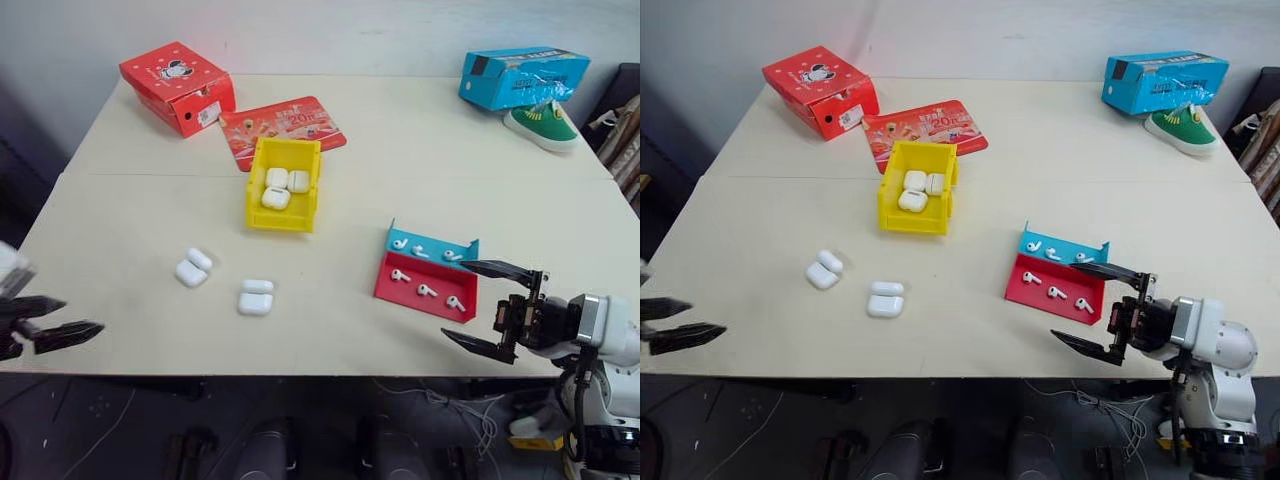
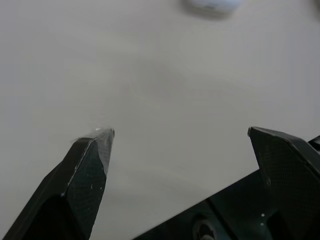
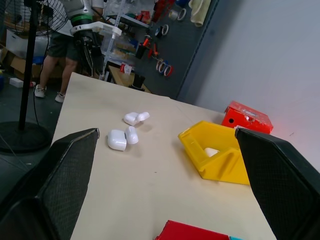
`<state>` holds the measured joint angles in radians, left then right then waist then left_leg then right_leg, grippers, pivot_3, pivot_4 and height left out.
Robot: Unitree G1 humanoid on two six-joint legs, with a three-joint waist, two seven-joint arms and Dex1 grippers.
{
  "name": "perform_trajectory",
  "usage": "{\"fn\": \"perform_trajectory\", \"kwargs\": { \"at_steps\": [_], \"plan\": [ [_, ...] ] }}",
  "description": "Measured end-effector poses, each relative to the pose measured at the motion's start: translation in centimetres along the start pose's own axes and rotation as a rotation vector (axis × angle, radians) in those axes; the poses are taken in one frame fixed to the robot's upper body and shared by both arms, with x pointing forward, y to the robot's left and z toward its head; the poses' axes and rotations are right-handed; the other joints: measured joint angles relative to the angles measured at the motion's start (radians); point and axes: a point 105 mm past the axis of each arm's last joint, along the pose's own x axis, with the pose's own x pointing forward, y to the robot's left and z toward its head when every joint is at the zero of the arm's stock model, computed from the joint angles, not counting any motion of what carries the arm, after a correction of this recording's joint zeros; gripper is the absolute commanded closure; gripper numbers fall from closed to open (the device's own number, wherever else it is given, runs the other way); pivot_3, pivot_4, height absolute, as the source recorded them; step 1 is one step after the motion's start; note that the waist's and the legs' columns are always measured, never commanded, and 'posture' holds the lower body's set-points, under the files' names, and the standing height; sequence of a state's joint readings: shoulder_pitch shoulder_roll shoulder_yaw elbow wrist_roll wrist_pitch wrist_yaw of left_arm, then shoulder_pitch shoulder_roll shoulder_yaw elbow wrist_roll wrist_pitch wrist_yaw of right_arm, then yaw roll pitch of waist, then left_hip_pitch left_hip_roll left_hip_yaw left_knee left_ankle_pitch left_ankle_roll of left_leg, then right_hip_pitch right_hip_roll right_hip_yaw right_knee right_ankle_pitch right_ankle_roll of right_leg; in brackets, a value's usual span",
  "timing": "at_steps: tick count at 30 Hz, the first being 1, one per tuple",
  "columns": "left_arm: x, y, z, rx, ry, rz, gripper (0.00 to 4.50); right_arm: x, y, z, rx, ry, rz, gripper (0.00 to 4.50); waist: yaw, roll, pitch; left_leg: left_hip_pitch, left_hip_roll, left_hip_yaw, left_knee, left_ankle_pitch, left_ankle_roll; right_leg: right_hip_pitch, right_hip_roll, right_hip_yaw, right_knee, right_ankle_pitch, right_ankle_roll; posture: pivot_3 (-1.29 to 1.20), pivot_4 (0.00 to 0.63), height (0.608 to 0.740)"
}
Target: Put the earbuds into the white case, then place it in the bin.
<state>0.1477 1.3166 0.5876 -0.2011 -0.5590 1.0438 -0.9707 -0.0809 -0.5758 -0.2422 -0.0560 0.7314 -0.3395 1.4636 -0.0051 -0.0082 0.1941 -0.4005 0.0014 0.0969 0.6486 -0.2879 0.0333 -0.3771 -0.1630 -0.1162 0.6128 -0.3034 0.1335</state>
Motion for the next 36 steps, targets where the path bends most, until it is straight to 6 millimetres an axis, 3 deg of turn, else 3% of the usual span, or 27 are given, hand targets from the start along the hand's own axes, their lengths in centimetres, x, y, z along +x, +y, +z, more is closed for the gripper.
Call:
{"fn": "perform_trajectory", "kwargs": {
  "at_steps": [7, 13, 21, 27, 36],
  "plan": [
    [3.5, -2.6, 4.1, 0.127, 0.077, -0.111, 0.0, -0.3, 0.2, -0.6, 0.06, 0.035, 0.021, 0.04, 0.002, 0.001, 0.0, 0.0, 0.002, 0.004, 0.001, 0.003, 0.005, 0.0, 0.009, 0.003, 0.001, 0.0, 0.0, 0.0, 0.15, 0.74],
    [7.9, -1.6, 6.1, 0.106, 0.118, -0.09, 0.0, -0.4, 0.6, -0.9, 0.076, 0.04, 0.02, 0.04, 0.006, 0.001, 0.0, 0.0, 0.007, 0.007, 0.005, 0.003, 0.003, -0.002, 0.014, 0.006, 0.003, 0.0, 0.0, 0.0, 0.15, 0.74],
    [11.4, -0.7, 6.4, 0.107, 0.172, -0.073, 0.0, -0.9, 1.5, -1.2, 0.085, 0.053, -0.004, 0.04, 0.005, 0.0, 0.0, 0.0, 0.009, 0.009, 0.01, 0.003, 0.004, -0.003, 0.015, 0.009, 0.006, 0.0, -0.001, 0.0, 0.15, 0.74],
    [12.4, -0.1, 7.4, 0.131, 0.157, -0.057, 0.0, -1.2, 1.9, -1.3, 0.089, 0.063, -0.016, 0.04, 0.008, 0.0, 0.0, 0.0, 0.009, 0.009, 0.014, 0.002, 0.004, -0.002, 0.014, 0.01, 0.009, 0.0, -0.001, 0.0, 0.15, 0.74],
    [12.3, -0.1, 7.1, 0.166, 0.204, -0.06, 0.0, -1.4, 2.0, -1.2, 0.074, 0.067, -0.024, 0.04, 0.006, 0.0, 0.0, 0.0, 0.01, 0.009, 0.014, 0.002, 0.004, -0.002, 0.014, 0.01, 0.009, 0.0, -0.001, 0.0, 0.15, 0.74]
  ]
}}
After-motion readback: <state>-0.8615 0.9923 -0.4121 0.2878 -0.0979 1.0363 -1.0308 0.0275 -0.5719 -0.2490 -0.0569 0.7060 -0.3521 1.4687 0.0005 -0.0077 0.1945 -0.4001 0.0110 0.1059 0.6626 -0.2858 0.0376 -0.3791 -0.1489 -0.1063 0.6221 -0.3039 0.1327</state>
